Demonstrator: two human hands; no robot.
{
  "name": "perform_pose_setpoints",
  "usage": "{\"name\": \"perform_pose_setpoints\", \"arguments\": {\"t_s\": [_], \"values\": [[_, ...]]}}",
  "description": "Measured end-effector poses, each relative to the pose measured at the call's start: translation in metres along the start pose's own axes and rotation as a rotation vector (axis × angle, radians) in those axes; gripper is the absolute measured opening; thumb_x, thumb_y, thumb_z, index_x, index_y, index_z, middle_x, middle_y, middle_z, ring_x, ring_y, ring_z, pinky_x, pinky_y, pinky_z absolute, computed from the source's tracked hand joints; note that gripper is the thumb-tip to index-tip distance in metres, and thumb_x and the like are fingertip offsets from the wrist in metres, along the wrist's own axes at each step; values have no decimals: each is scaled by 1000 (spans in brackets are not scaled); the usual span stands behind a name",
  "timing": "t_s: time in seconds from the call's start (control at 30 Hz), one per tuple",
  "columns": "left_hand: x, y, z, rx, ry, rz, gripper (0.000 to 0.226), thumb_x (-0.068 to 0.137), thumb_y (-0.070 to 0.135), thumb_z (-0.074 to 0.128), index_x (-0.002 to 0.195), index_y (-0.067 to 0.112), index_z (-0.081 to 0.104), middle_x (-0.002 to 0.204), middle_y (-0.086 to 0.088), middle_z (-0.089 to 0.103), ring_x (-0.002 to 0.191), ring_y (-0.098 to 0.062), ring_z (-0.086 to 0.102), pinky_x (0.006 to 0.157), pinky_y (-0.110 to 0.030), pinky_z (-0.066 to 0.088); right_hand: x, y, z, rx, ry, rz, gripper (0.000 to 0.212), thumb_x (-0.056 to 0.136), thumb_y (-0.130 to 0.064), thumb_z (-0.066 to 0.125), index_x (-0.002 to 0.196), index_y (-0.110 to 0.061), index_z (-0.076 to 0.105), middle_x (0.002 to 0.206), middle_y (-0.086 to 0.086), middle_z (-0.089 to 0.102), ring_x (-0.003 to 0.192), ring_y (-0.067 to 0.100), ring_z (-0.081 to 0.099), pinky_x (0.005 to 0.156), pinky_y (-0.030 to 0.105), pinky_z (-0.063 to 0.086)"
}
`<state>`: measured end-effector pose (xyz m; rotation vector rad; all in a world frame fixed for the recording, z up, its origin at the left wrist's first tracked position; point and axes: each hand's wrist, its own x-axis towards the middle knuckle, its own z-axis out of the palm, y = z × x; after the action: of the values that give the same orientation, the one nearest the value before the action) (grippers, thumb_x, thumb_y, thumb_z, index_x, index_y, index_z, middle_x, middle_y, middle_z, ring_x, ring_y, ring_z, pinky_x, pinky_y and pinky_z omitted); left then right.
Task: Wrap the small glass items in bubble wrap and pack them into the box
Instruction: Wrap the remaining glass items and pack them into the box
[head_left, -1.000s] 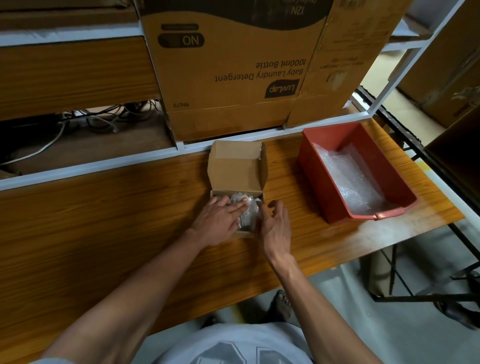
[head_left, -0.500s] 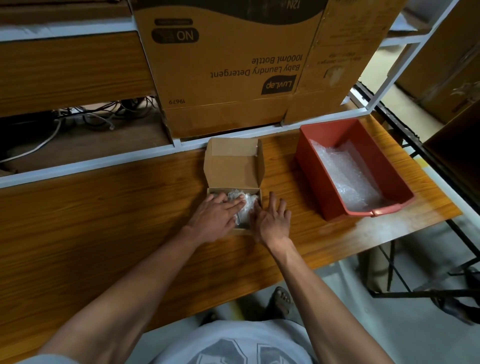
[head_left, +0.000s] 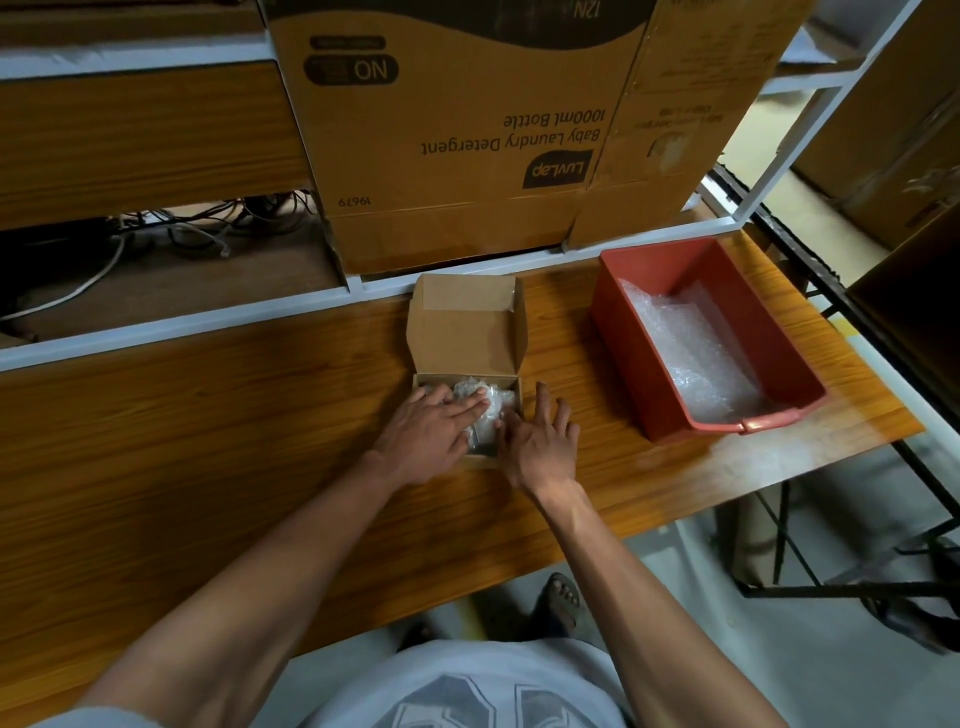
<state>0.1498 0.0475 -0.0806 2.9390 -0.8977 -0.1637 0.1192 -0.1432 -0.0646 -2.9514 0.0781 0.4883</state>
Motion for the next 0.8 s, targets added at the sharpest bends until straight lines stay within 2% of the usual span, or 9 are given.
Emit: {"name": "perform_pose_setpoints", "arguments": {"t_s": [0.03, 0.1, 0.23, 0.33, 0.4, 0.5, 0.67, 0.73, 0.8], "values": [[0, 0, 0, -3, -2, -2, 62, 107, 46, 38, 166, 33, 28, 171, 14, 28, 132, -20, 43, 110, -43, 38, -4, 3, 1, 12, 60, -30, 53, 110, -57, 25, 152, -37, 50, 176, 11, 5, 156, 47, 11, 116, 58, 29], [-1, 1, 0, -4, 3, -5, 62, 106, 46, 38, 166, 32, 27, 171, 14, 28, 131, -19, 43, 110, -43, 37, -13, 11, 6, 4, 106, -84, 52, 109, -59, 27, 150, -39, 52, 175, 9, 10, 155, 45, 13, 115, 57, 31], [-2, 1, 2, -15, 21, -8, 61, 105, 44, 39, 165, 31, 33, 169, 13, 33, 127, -20, 45, 105, -43, 40, -21, 26, 8, -44, 64, -88, 52, 108, -62, 22, 153, -48, 45, 177, 6, 1, 157, 44, 7, 118, 57, 26], [-1, 1, 0, -16, 24, -7, 61, 105, 44, 40, 165, 31, 32, 170, 14, 31, 126, -19, 44, 103, -42, 40, -16, 20, -2, -103, 34, -96, 52, 108, -63, 20, 146, -50, 53, 177, 6, -3, 159, 44, 3, 119, 58, 22], [-1, 2, -1, -9, 14, -7, 61, 106, 44, 40, 166, 32, 30, 170, 15, 29, 127, -19, 43, 104, -41, 38, -14, 15, -5, -168, 44, -123, 50, 109, -60, 26, 140, -44, 62, 177, 8, 2, 158, 46, 8, 118, 59, 24], [-2, 2, 1, -9, 19, -14, 62, 106, 44, 41, 165, 32, 31, 169, 14, 32, 126, -19, 43, 103, -41, 39, -22, 16, 0, -166, 157, -140, 47, 107, -56, 37, 125, -34, 75, 175, 9, 17, 154, 47, 20, 113, 58, 31], [-2, 3, 3, -18, 27, -24, 61, 105, 43, 41, 164, 31, 34, 169, 16, 33, 126, -19, 43, 104, -41, 39, -28, 14, 2, -122, 13, -73, 60, 108, -63, 21, 134, -39, 69, 177, 4, 3, 158, 43, 5, 118, 58, 23], [-2, 3, 2, -21, 32, -20, 61, 105, 43, 41, 165, 31, 34, 169, 15, 33, 125, -19, 43, 103, -41, 39, -24, 9, -3, -102, 47, -65, 59, 108, -61, 27, 128, -31, 74, 177, 4, 9, 158, 43, 9, 118, 57, 24], [-2, 3, 3, -20, 33, -22, 61, 105, 43, 42, 165, 32, 33, 169, 15, 33, 124, -19, 43, 102, -40, 40, -20, 10, -3, -111, 125, -67, 47, 106, -53, 41, 133, -29, 70, 175, 8, 14, 155, 45, 16, 116, 57, 29]]}}
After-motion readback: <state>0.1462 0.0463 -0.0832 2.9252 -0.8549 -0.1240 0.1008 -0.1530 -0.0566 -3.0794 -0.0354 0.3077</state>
